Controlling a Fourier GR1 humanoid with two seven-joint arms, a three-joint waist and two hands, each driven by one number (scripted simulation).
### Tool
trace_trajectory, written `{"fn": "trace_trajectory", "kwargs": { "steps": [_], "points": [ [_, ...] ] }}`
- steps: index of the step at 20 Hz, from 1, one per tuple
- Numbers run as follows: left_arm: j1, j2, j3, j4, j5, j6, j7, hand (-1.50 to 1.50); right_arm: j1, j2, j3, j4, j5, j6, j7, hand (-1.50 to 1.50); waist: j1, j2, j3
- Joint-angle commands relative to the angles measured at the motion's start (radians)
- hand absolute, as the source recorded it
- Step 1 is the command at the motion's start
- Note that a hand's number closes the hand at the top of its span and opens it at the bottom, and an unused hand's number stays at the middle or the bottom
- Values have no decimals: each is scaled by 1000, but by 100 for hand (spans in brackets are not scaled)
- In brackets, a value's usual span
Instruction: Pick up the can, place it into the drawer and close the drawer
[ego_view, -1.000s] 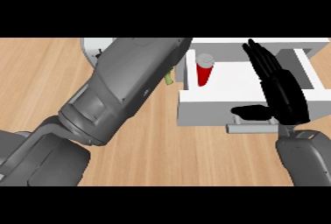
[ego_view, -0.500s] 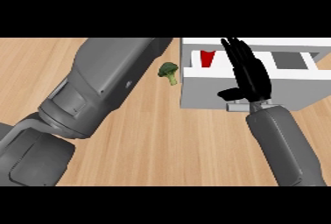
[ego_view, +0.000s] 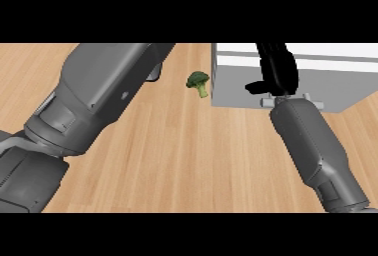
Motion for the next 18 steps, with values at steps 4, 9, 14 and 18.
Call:
{"fn": "trace_trajectory", "kwargs": {
  "steps": [4,9,14,18],
  "points": [
    [81,88,-11,-101,-16,-48,50,-150,-196,4,-57,218,28,-100,6,-150,24,1,0],
    [76,75,-27,-165,-30,-10,106,-150,-295,-32,-84,332,40,-123,-2,-150,44,9,1],
    [193,112,-35,-253,-26,-56,96,-150,-360,-17,-104,374,33,-128,11,-150,61,8,0],
    [214,131,-44,-304,-31,-61,118,-150,-401,17,-133,387,4,-124,7,-150,68,9,0]
  ]
}}
